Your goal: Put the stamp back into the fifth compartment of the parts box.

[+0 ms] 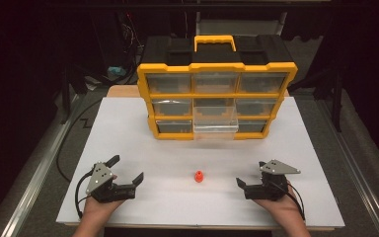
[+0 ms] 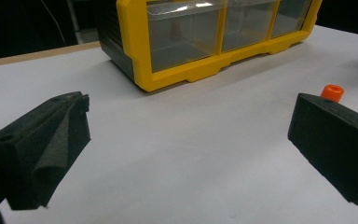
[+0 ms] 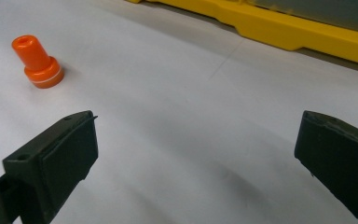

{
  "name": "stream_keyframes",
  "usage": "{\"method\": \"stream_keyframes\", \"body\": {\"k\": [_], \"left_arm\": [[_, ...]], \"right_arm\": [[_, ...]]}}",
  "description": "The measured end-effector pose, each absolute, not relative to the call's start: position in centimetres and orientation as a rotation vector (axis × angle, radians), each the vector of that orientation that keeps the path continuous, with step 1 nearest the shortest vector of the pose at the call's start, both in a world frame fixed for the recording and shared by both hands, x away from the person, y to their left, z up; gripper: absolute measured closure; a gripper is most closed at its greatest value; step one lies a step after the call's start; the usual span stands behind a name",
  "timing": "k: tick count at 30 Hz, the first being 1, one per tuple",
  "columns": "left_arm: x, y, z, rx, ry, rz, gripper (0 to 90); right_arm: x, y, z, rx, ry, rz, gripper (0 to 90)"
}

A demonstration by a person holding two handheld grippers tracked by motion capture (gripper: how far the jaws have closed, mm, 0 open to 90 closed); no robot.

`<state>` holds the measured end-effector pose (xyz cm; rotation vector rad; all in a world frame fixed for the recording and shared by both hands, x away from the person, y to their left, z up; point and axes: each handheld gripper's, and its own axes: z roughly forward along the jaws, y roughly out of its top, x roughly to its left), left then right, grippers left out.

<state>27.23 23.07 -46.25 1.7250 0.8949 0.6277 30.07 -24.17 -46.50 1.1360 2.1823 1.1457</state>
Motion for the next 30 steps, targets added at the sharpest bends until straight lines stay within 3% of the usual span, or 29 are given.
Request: {"method": "stream_keyframes", "body": {"k": [30], "left_arm": [[27.2,22.8,-46.3,1.732,0.871,0.621,0.3]], "right_arm": [[29.4,-18.1,-46.1,0.994,2.297,1.25,0.2]]}}
